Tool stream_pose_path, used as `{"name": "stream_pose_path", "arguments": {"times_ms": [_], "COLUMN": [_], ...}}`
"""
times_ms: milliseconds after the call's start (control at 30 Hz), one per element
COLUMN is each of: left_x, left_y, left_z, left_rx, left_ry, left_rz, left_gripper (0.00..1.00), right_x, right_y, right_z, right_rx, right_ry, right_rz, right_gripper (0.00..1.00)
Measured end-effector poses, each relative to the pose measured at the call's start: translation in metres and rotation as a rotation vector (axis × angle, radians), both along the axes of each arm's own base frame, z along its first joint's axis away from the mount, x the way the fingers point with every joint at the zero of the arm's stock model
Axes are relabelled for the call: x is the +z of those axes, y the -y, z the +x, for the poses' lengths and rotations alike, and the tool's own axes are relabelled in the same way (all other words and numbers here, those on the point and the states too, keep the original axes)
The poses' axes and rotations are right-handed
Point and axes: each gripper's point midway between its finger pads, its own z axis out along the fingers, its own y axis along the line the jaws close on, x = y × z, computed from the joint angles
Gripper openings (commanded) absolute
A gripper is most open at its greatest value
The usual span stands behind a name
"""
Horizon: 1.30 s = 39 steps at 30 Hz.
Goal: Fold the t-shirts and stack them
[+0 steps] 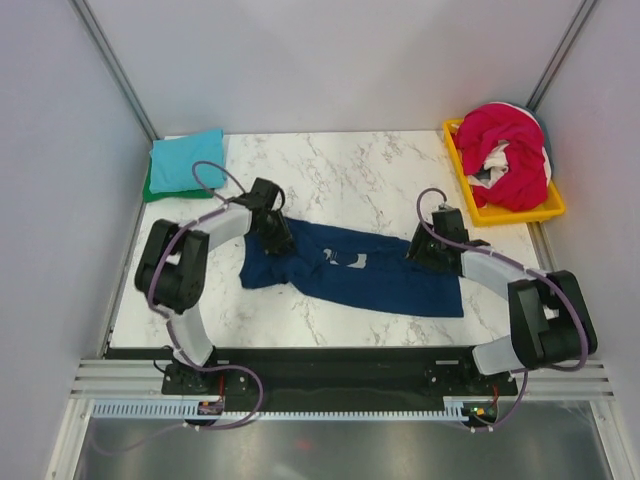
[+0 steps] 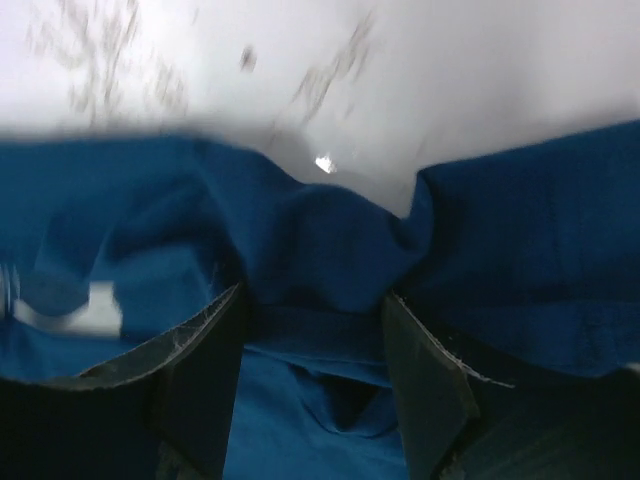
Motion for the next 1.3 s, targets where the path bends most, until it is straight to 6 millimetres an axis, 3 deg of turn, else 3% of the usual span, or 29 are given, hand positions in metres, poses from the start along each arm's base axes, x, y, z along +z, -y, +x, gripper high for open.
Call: {"name": "stream_pose_path", "arguments": {"times_ms": [100,167,267,333,400,433,533,667,800,900,967,1033,1100,1233,1300], "left_x": [0.003,0.006,0.011,0.023,0.038,0.042,0.079,0.153,0.243,0.307,0.336,0.335,0.319,0.251,0.207], "left_y": [0.028,0.049,0.091,0.126,0.149,0.154,0.164,0.156,0.126,0.087,0.057,0.03,0.012,0.001,-0.006], "left_z": [0.067,0.113,0.19,0.239,0.263,0.264,0.257,0.238,0.213,0.18,0.154,0.124,0.087,0.034,0.007], "left_rx": [-0.006,-0.011,-0.04,-0.097,-0.155,-0.187,-0.274,-0.348,-0.355,-0.316,-0.271,-0.232,-0.216,-0.231,-0.238], "left_ry": [0.06,0.105,0.186,0.298,0.4,0.422,0.501,0.61,0.757,0.859,0.919,0.93,0.914,0.806,0.708], "left_rz": [-0.023,-0.035,-0.059,-0.104,-0.137,-0.145,-0.162,-0.158,-0.128,-0.102,-0.087,-0.065,-0.06,-0.063,-0.052], "left_gripper": [0.41,0.41,0.42,0.5,0.59,0.69,0.74,0.77,0.77,0.74,0.74,0.74,0.72,0.7,0.7], "right_x": [0.002,0.004,0.007,0.015,0.037,0.051,0.102,0.148,0.163,0.159,0.153,0.149,0.145,0.131,0.118], "right_y": [-0.025,-0.061,-0.136,-0.167,-0.189,-0.199,-0.221,-0.213,-0.189,-0.161,-0.147,-0.145,-0.153,-0.181,-0.198], "right_z": [-0.024,-0.051,-0.119,-0.157,-0.178,-0.182,-0.174,-0.142,-0.098,-0.055,-0.029,-0.003,0.029,0.092,0.127], "right_rx": [-0.013,0.022,0.218,0.319,0.378,0.401,0.404,0.338,0.258,0.186,0.162,0.161,0.175,0.223,0.245], "right_ry": [0.024,0.034,-0.026,-0.068,-0.057,-0.04,0.05,0.198,0.261,0.268,0.249,0.234,0.226,0.209,0.211], "right_rz": [0.063,0.107,0.171,0.16,0.133,0.135,0.166,0.117,0.032,-0.039,-0.07,-0.085,-0.071,-0.04,-0.041], "right_gripper": [0.65,0.67,0.69,0.71,0.73,0.74,0.77,0.8,0.79,0.79,0.79,0.79,0.78,0.73,0.67]}}
